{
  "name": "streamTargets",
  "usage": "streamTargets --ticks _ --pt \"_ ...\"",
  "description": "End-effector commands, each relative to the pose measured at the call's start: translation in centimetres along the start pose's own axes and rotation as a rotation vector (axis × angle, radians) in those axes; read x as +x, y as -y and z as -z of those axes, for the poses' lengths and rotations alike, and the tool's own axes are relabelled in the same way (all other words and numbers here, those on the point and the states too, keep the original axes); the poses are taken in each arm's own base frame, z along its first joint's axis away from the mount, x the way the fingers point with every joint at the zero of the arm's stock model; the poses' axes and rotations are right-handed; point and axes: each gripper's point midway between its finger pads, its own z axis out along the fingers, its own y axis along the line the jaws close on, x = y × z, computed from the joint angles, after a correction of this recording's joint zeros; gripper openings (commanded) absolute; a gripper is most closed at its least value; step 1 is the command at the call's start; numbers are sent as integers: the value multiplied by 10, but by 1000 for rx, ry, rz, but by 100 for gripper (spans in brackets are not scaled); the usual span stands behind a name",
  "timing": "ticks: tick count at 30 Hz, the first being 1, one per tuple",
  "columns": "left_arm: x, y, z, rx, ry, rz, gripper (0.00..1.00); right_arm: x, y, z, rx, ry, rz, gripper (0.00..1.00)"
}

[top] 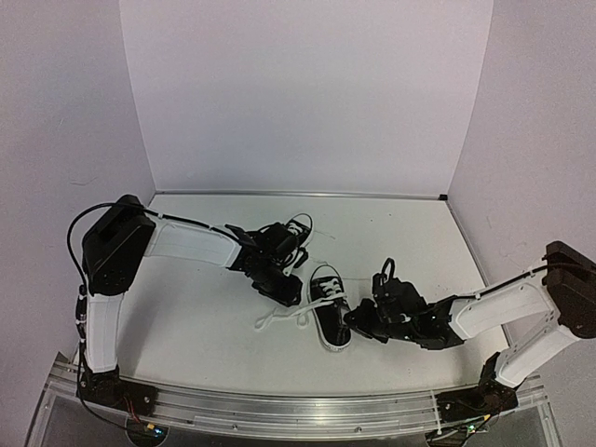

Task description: Tie the shoes

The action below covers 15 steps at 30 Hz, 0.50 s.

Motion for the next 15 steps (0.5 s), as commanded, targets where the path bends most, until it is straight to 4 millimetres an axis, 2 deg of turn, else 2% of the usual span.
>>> streamTargets --ticks 1,6,11,15 --pt "-16 15 -2 15 33 -16 50 -15 -20 8 -69 66 -20 0" --pt "-12 20 -9 -7 11 -37 52 -14 -20 6 -67 63 -19 0" --pt "3 20 -18 -74 -62 -94 53 -15 -18 6 -63 66 -21 0" --pt "24 7 -23 -160 -156 -104 47 -14 -18 7 -63 64 -22 0"
